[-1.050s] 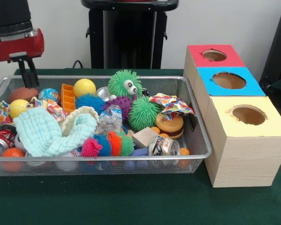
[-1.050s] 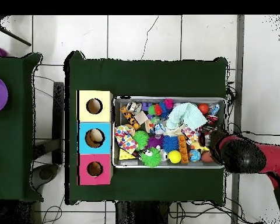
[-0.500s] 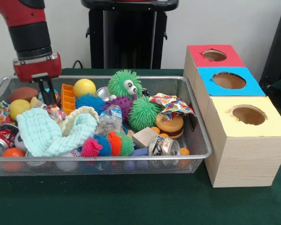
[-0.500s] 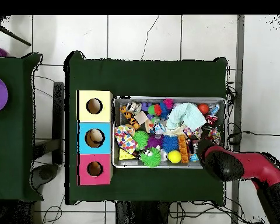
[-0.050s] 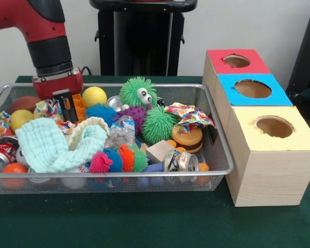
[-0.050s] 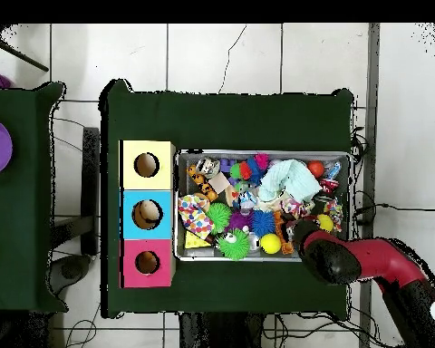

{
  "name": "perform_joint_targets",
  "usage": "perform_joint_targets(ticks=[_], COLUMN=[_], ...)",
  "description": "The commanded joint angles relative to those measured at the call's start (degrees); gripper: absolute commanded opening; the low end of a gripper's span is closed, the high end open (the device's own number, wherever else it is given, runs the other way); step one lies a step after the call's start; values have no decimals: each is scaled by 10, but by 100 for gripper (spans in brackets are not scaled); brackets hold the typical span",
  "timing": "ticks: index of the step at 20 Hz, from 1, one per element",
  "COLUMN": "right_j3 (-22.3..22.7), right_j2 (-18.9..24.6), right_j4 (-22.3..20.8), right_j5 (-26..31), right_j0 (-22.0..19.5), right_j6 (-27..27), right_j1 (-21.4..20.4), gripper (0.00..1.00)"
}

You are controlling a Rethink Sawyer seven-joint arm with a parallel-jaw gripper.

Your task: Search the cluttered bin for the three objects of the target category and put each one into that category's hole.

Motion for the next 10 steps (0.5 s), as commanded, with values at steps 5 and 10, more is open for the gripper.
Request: perform_joint_targets(ticks=[5,10], right_j3=[-43,-53], right_j2=[19,53], right_j4=[-10,5], right_j5=[61,74], right_j0=[-6,-4], right_j6=[-185,-207], right_j1=[46,29], gripper=[0,0])
